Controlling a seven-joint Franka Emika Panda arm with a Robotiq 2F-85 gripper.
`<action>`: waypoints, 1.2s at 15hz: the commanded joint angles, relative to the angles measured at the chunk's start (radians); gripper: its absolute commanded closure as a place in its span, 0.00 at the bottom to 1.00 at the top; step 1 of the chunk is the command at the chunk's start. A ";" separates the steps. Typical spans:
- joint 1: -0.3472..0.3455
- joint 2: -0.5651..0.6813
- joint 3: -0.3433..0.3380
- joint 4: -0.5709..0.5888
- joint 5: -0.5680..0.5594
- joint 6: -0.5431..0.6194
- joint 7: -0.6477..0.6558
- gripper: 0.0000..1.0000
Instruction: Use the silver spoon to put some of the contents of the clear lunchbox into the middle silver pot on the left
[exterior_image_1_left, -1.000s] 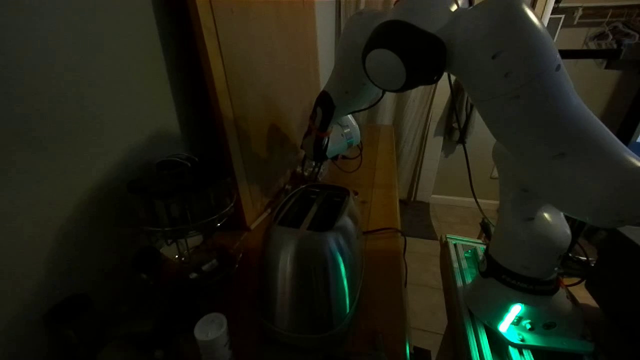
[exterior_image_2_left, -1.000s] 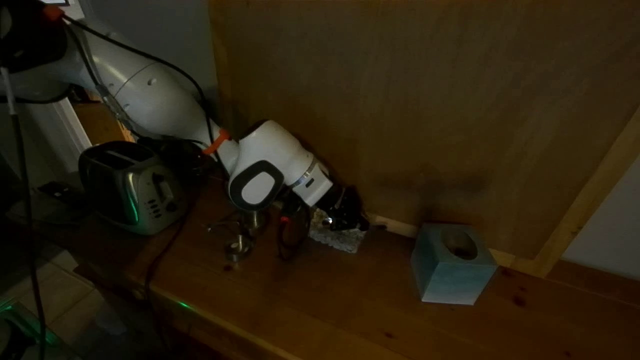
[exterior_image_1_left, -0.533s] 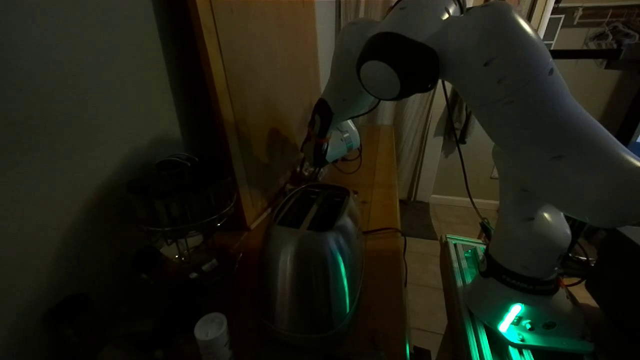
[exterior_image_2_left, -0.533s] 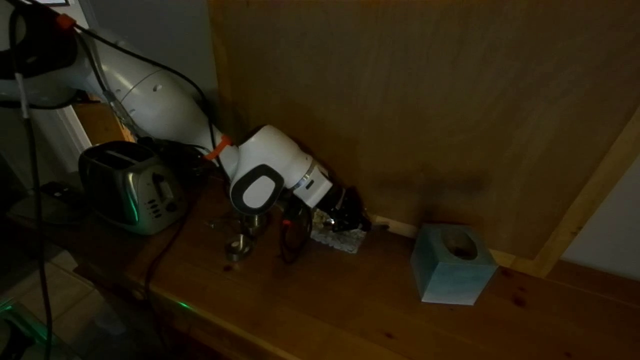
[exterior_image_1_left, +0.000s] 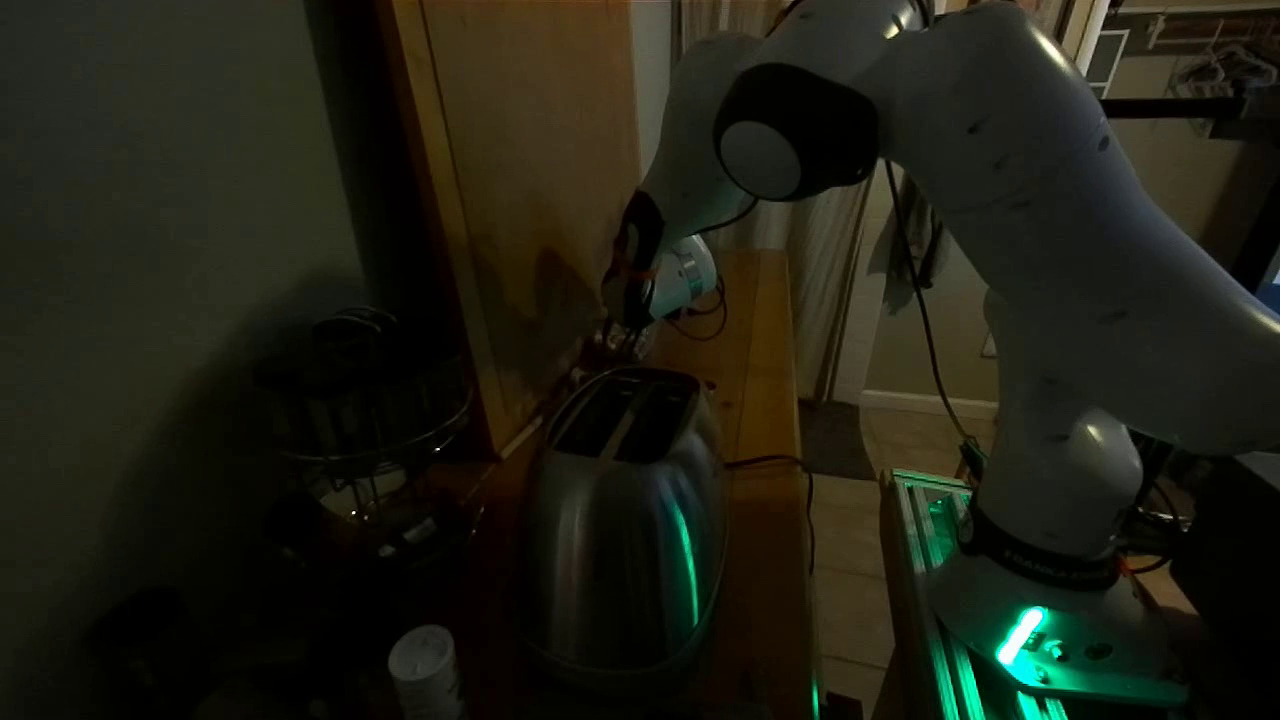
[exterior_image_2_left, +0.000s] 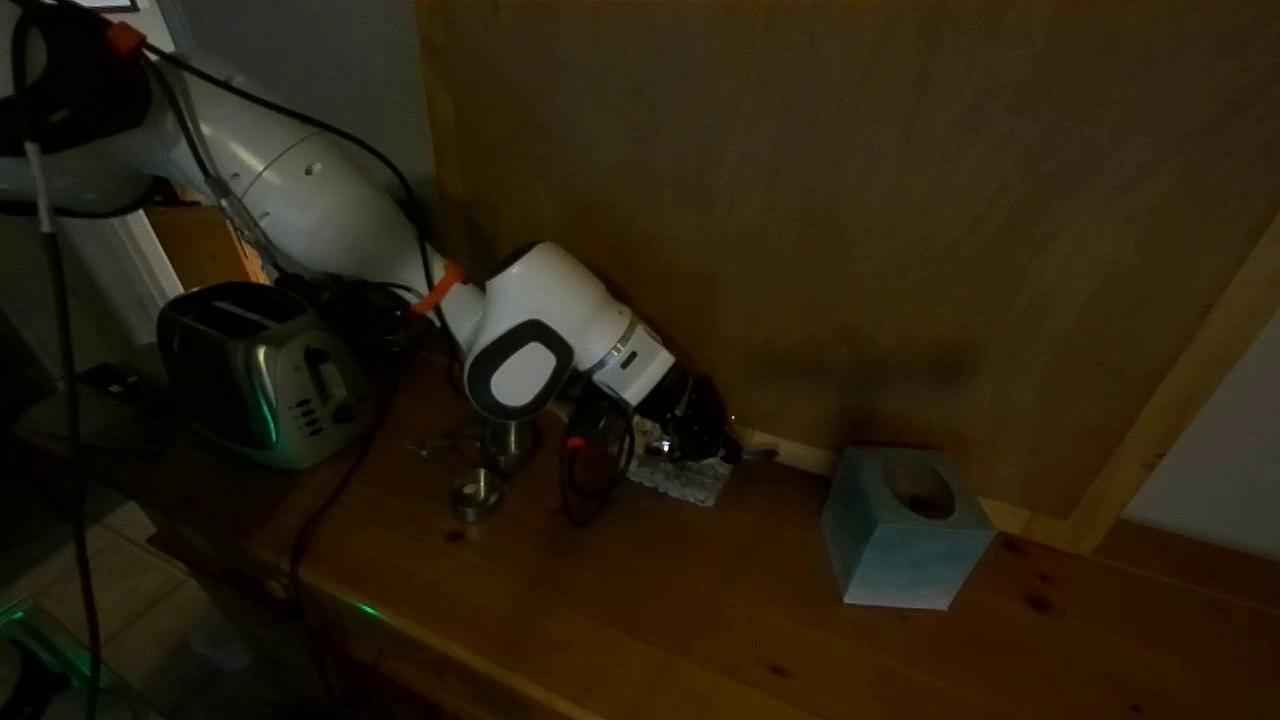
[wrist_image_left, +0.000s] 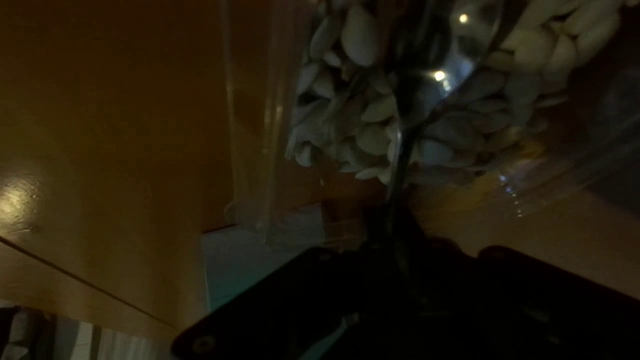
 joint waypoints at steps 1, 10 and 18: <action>0.009 0.017 -0.009 0.005 -0.016 -0.064 -0.029 0.98; 0.086 0.076 -0.075 -0.023 0.002 -0.084 0.009 0.98; 0.059 0.029 -0.053 0.029 -0.056 -0.265 -0.009 0.98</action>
